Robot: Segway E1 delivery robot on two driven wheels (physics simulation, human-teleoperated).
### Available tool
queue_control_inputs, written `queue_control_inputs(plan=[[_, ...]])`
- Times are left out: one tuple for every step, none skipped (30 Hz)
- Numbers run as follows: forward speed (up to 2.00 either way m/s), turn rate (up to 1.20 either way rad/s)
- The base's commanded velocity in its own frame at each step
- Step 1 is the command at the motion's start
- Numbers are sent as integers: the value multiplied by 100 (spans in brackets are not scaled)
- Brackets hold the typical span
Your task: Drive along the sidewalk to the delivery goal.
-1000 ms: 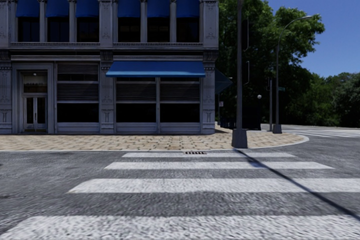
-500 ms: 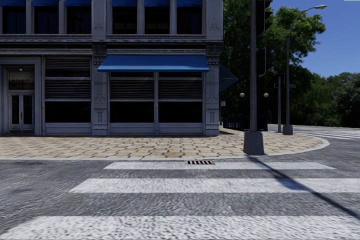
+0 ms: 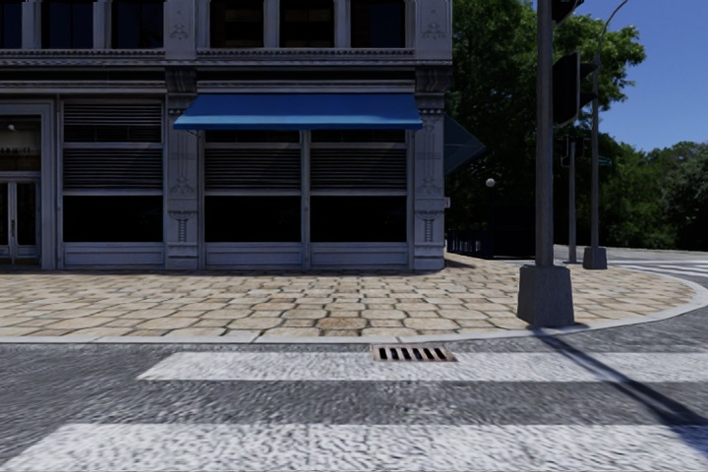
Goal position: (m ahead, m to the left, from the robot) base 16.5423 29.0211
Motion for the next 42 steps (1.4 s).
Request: queue_control_inputs(plan=[[200,11],[194,15],[189,21],[183,28],[183,28],[178,33],[178,34],[177,34],[177,34],[177,35],[177,35],[177,35],[177,35],[177,35],[177,35],[174,35],[174,35],[173,35],[172,35],[172,35],[172,35],[172,35],[172,35],[172,35],[172,35],[172,35],[172,35],[172,35],[172,35],[171,35],[171,35],[171,35],[168,35],[162,40],[157,45],[157,45],[155,47],[154,48],[154,48],[154,49],[154,50],[154,50]])
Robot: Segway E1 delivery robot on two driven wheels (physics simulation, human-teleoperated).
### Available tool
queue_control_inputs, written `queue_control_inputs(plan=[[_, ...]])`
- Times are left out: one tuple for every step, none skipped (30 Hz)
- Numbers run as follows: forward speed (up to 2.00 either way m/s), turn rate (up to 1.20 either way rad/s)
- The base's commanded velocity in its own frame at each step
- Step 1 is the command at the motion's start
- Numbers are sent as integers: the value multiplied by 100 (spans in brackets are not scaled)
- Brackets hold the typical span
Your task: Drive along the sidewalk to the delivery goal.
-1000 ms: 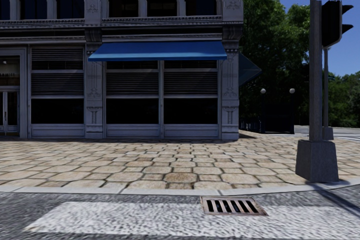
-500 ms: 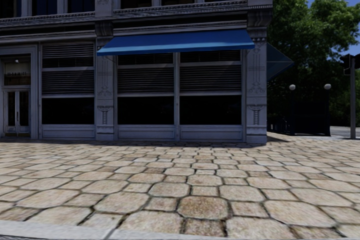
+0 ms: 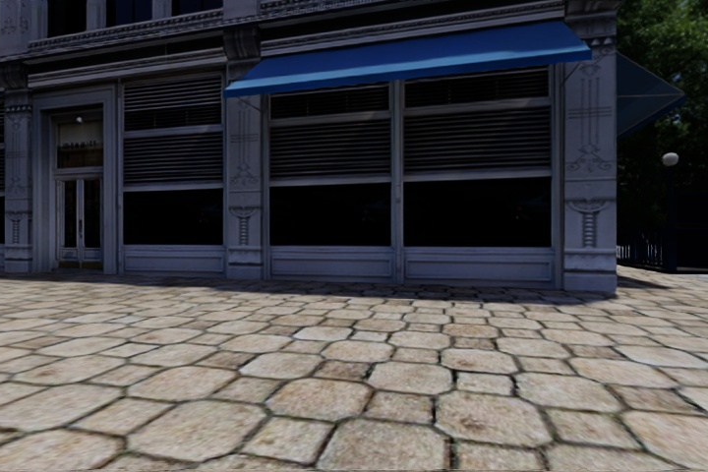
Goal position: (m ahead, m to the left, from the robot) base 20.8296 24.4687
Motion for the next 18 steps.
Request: queue_control_inputs(plan=[[154,50],[154,52],[154,54],[154,55],[154,55],[154,55],[154,57],[154,58],[154,58],[153,58],[153,58],[153,58],[153,58],[153,58],[153,58],[153,58],[153,58],[153,58]])
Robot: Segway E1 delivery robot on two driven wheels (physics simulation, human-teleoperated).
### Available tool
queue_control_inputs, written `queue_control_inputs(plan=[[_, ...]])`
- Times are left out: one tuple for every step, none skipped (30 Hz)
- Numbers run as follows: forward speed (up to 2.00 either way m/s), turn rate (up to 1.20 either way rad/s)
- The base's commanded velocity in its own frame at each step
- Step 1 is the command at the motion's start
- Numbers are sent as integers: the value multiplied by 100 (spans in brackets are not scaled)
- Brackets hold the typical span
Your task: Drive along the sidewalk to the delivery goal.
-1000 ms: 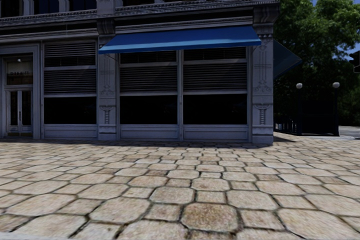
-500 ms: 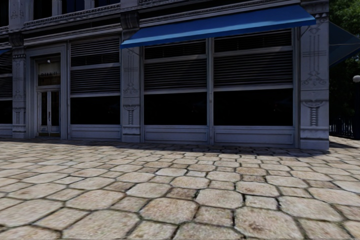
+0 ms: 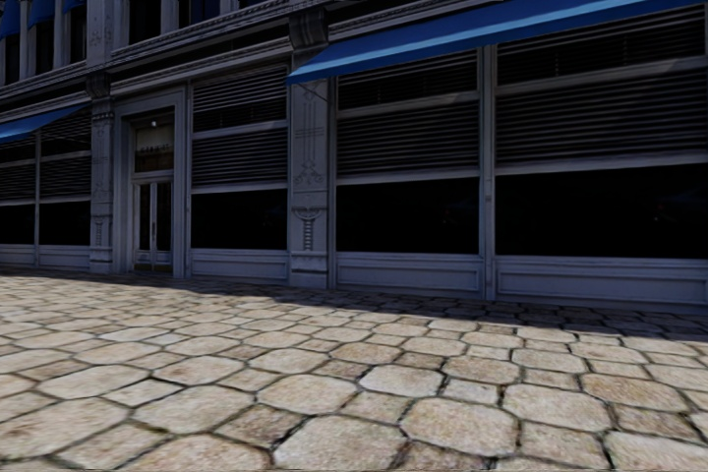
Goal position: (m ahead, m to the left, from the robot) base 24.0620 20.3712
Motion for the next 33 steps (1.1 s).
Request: queue_control_inputs(plan=[[153,58],[153,58],[153,58],[153,58],[153,58],[153,58],[153,58],[153,58],[153,58],[153,58],[153,58],[153,58],[153,58],[153,58],[153,58],[153,58],[153,58],[153,58],[153,58],[153,58],[153,58],[153,58],[153,58],[153,58],[153,58],[153,58],[153,58],[153,58],[154,58],[154,58],[158,58],[168,58],[183,58]])
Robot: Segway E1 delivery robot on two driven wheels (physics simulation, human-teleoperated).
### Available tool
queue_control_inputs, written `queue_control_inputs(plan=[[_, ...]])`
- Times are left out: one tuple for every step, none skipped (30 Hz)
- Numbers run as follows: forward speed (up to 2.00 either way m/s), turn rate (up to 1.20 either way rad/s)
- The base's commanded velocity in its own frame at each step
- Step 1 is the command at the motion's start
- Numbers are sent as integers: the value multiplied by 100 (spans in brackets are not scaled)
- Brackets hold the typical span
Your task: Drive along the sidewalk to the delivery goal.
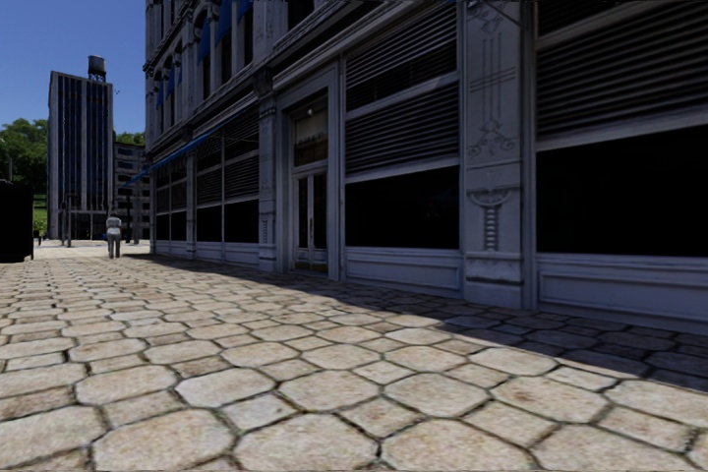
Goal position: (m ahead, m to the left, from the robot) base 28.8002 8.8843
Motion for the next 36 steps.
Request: queue_control_inputs(plan=[[187,58],[189,58],[189,58],[190,58],[192,58],[200,58],[200,58],[200,58],[200,58],[200,58],[200,58],[200,58],[200,58],[200,58],[200,58],[200,57],[200,48],[200,42],[200,42],[200,41],[200,40],[200,40],[200,40],[200,40],[200,40],[200,46],[200,46],[200,53],[200,57],[200,59],[200,59],[200,59],[200,59],[200,59],[200,59],[200,59]])
